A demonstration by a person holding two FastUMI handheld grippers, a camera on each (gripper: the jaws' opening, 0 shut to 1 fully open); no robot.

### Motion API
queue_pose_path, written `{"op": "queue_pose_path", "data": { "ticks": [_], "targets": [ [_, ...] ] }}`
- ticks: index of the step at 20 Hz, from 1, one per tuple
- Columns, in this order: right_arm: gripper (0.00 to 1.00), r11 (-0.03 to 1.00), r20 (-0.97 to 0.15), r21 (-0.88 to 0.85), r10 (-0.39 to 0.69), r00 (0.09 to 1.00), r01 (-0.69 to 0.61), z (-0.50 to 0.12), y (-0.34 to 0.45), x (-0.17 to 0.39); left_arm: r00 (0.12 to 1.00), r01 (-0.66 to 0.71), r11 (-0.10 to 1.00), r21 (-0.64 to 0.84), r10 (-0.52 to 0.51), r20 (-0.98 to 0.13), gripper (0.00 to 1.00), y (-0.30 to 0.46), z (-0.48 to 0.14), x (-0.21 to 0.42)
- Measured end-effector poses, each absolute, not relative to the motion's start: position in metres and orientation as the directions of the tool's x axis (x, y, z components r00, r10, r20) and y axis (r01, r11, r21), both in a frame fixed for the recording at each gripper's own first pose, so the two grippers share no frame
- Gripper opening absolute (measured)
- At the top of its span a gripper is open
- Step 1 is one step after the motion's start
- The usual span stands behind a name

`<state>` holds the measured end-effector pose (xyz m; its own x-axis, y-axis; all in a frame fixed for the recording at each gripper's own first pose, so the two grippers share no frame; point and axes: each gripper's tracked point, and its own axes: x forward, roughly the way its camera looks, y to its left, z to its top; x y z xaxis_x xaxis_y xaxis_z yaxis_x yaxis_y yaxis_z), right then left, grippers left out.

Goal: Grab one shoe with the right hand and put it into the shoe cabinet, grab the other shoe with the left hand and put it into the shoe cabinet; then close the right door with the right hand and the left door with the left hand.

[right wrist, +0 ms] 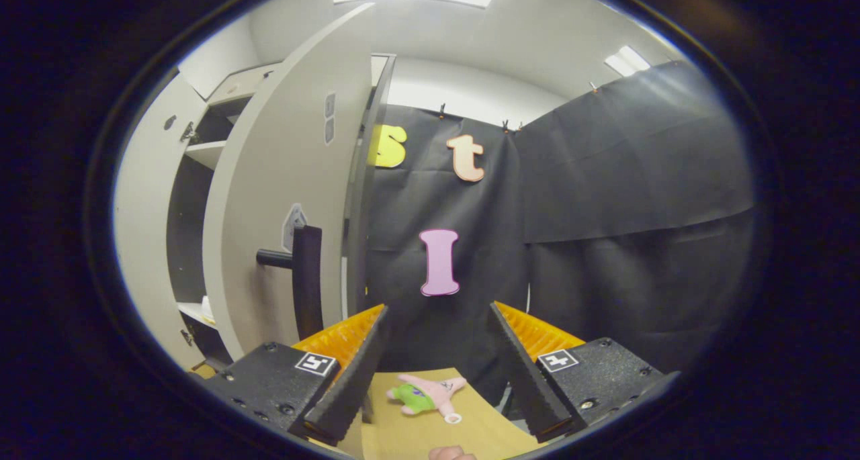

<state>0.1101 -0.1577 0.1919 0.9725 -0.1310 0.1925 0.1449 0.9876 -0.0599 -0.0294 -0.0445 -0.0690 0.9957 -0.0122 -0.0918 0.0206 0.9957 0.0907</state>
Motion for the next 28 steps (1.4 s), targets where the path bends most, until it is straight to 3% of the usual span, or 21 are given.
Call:
{"op": "queue_pose_path", "data": {
  "ticks": [11,20,21,23,28],
  "targets": [
    [0.94,0.994,0.177,-0.063,0.102,0.979,-0.092,0.184,0.004,0.15,0.994,-0.051,0.995,0.088,0.059,-0.089,0.88,-0.003,-0.068,-0.037],
    [0.94,0.996,0.183,-0.058,0.084,0.98,-0.074,0.187,0.025,0.168,0.988,-0.114,0.991,0.072,0.121,-0.093,0.88,0.025,-0.067,-0.039],
    [0.91,0.996,0.192,-0.061,0.079,0.978,-0.069,0.189,0.023,0.166,0.989,-0.114,0.991,0.07,0.12,-0.091,0.88,0.025,-0.066,-0.039],
    [0.97,0.996,0.21,-0.061,0.078,0.974,-0.067,0.193,0.019,0.158,0.989,-0.11,0.991,0.072,0.116,-0.089,0.88,0.023,-0.066,-0.04],
    [0.96,0.994,0.213,-0.059,0.106,0.971,-0.095,0.188,0.013,0.117,0.991,-0.084,0.994,0.075,0.091,-0.095,0.88,0.013,-0.067,-0.04]
  ]
}}
